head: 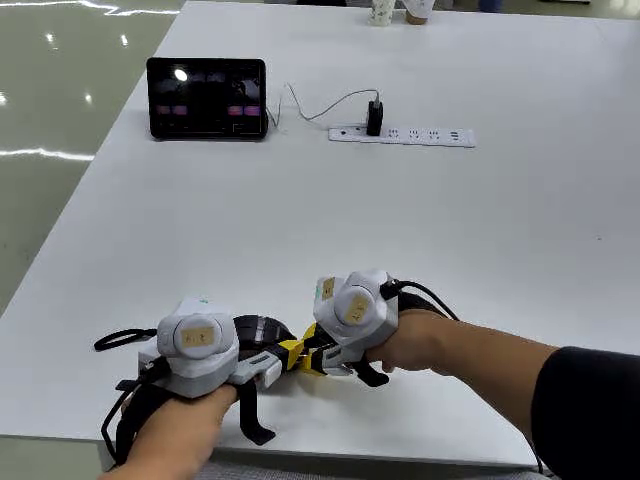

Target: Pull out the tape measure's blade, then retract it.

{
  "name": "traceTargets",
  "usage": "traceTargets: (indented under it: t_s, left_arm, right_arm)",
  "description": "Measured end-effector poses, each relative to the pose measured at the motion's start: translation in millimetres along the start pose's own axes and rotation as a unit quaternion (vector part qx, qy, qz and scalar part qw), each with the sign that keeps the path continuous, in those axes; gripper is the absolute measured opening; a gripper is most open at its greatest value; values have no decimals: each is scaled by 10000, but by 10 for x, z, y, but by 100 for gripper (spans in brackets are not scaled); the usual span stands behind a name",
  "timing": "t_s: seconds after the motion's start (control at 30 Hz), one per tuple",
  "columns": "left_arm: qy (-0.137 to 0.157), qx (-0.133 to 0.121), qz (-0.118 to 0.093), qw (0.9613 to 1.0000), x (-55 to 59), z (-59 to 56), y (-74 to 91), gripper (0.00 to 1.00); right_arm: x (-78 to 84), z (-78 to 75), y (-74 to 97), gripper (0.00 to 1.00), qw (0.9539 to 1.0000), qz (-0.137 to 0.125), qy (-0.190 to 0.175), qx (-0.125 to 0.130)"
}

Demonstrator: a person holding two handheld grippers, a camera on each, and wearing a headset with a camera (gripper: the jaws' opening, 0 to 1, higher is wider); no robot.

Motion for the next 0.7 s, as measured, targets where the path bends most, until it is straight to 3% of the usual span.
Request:
traceTargets:
  t_s: [0.43,0.7]
  left_arm:
    - [-63,5,-93,9999,-1,-9,-10,60]
    - [-221,12,-12,9998,16,-12,-19,62]
  right_arm:
    - [1,24,-10,13,9998,72,-25,183]
    - [37,47,25,15,9992,174,-96,356]
Point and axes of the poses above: the centre of the closed fingertips' face, and the gripper's own axes: y roughly backward along the fingers, z roughly to its left, x roughly out of its underside, the point moved 8 cm from there along y, roughly backward along the fingers, and after that the axes turned 15 degrees about y, right-handed, at the moved point
